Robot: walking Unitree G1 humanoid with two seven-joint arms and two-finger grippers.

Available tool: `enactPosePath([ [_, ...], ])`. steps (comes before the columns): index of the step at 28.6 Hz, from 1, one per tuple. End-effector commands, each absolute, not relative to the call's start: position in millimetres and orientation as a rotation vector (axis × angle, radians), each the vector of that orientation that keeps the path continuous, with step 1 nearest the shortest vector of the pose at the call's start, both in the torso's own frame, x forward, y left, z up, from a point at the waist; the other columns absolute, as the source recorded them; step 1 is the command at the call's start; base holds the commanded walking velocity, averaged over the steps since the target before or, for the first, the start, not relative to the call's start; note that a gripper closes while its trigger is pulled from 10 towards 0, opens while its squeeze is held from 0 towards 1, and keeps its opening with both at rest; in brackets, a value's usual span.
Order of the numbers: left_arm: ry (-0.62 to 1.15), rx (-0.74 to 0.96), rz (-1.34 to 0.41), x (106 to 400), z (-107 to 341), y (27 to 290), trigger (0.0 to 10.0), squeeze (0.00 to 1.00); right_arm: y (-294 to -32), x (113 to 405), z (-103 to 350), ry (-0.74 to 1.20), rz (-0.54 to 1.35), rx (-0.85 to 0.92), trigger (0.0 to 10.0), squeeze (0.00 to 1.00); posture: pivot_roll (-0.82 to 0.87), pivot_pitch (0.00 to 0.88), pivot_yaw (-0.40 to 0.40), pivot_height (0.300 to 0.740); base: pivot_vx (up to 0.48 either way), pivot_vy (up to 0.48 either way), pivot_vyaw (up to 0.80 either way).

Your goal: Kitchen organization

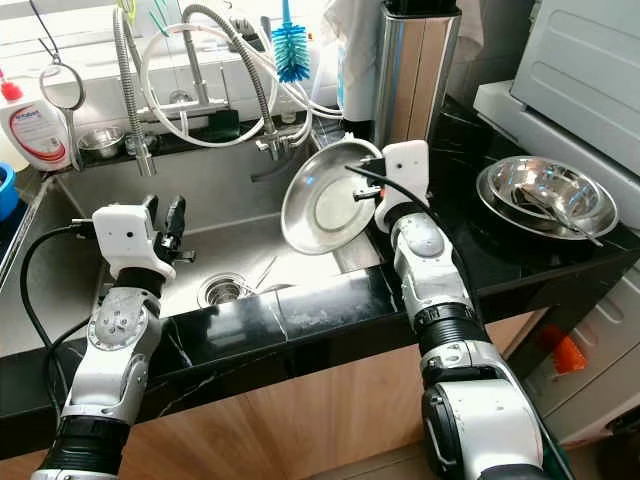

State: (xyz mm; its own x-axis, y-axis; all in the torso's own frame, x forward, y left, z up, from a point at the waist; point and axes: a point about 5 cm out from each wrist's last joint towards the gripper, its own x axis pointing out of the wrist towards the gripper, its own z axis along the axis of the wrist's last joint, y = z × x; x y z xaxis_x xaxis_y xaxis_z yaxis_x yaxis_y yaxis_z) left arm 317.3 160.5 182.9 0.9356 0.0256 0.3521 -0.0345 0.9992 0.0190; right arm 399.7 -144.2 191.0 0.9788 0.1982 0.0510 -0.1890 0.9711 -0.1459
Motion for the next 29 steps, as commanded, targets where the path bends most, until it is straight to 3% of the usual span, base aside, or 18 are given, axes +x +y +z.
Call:
enactPosePath([
  [1, -0.347, 0.038, 0.052, 319, 184, 163, 10.0, 0.00, -136, 402, 195, -0.087, 0.227, -0.181, 10.0, 0.00, -0.08, 0.000, 0.048, 0.740, 0.000, 0.000, 0.00],
  [11, -0.338, 0.031, 0.054, 321, 184, 159, 10.0, 0.00, -124, 405, 192, -0.064, 0.286, -0.223, 10.0, 0.00, -0.09, 0.000, 0.046, 0.740, 0.000, 0.000, 0.00],
  [29, -0.342, 0.022, 0.064, 318, 185, 158, 10.0, 0.00, -126, 405, 179, -0.015, 0.282, -0.240, 10.0, 0.00, -0.07, 0.000, 0.024, 0.740, 0.000, 0.000, 0.00],
])
